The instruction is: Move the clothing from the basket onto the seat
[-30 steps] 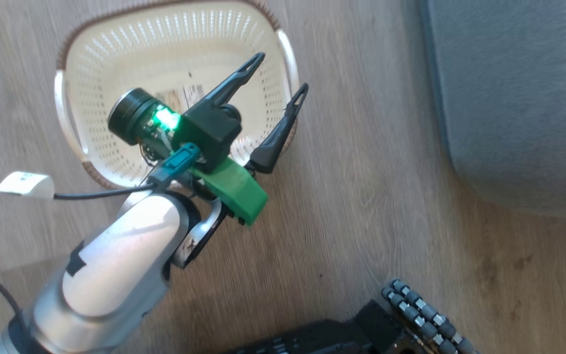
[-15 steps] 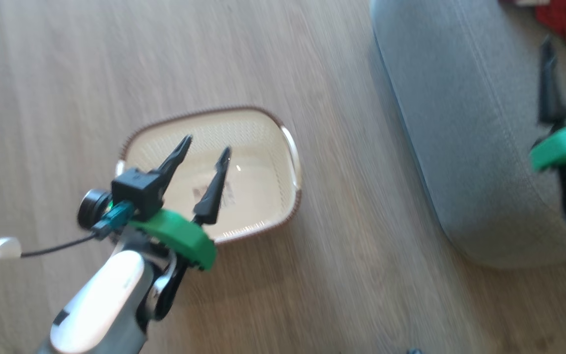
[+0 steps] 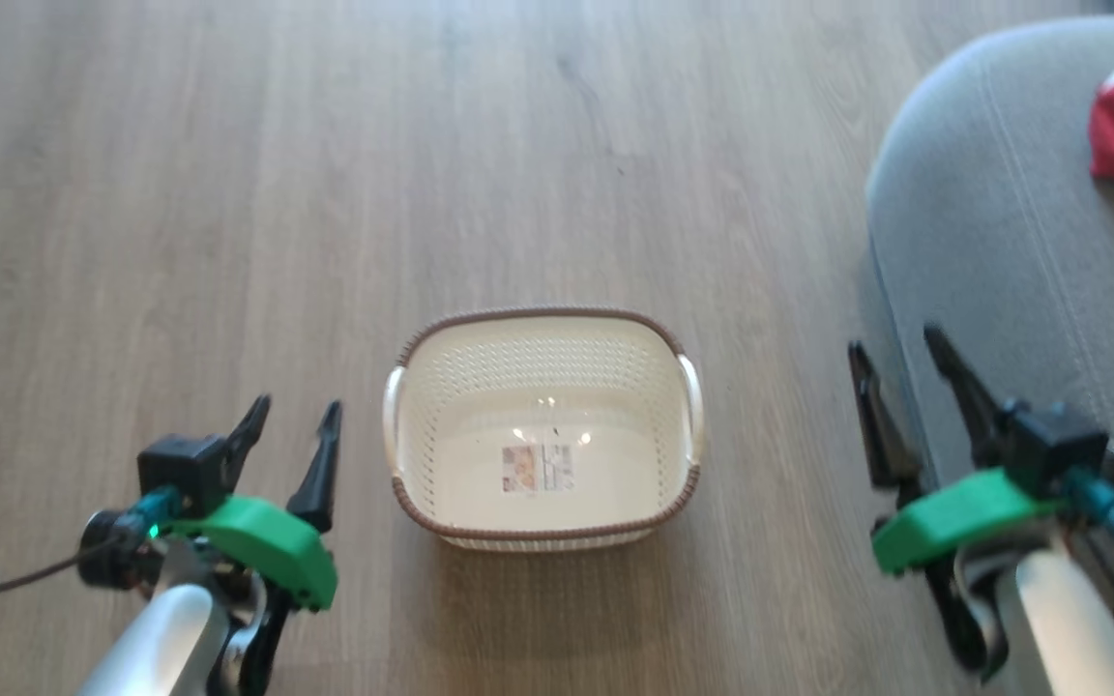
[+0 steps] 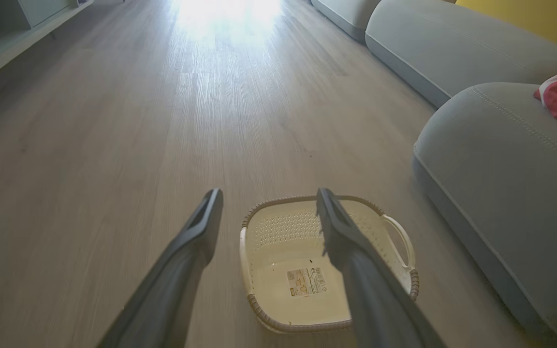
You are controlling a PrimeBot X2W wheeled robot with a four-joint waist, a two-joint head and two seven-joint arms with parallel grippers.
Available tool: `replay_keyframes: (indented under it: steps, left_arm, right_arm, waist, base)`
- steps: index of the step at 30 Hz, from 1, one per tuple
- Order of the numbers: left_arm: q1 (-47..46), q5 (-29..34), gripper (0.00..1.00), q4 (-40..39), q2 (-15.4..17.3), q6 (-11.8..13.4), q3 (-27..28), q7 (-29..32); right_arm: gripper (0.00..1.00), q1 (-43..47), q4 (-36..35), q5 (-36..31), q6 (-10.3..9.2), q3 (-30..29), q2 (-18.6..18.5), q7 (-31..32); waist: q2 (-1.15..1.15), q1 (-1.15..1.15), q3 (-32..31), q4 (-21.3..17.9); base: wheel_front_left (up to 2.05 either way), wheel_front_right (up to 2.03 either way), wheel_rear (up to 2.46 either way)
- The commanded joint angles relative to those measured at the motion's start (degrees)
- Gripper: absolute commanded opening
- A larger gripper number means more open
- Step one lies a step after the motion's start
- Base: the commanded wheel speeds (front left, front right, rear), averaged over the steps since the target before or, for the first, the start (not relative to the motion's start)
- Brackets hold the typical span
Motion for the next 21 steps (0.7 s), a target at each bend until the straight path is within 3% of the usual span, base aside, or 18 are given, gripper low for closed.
replay_keyframes:
  steps: [1,8,21]
  left_arm:
    - [-0.9,1.2,1.0,-0.8,1.4,0.1,3.9,-0.7]
    - [3.0,5.4,1.0,-1.0,0.2,-0.1,11.0,-0.8]
    - [7.2,11.2,1.0,-3.1,-2.6,-1.2,16.4,-0.8]
  right_arm:
    - [1.0,1.0,-1.5,-1.3,-0.01,0.4,0.4,-1.2]
    - [1.0,5.2,-1.5,-4.9,-0.01,-0.7,3.4,-2.4]
    - [1.0,7.1,-4.6,-6.6,-0.01,-2.8,4.9,-2.5]
  waist:
    - [0.0,0.01,-2.1,2.1]
    - [0.0,0.01,-3.4,2.2]
    - [0.0,0.01,-4.8,1.6]
  base:
    - [0.0,0.0,0.0]
    - [0.0,0.0,0.0]
    - [0.0,0.0,0.0]
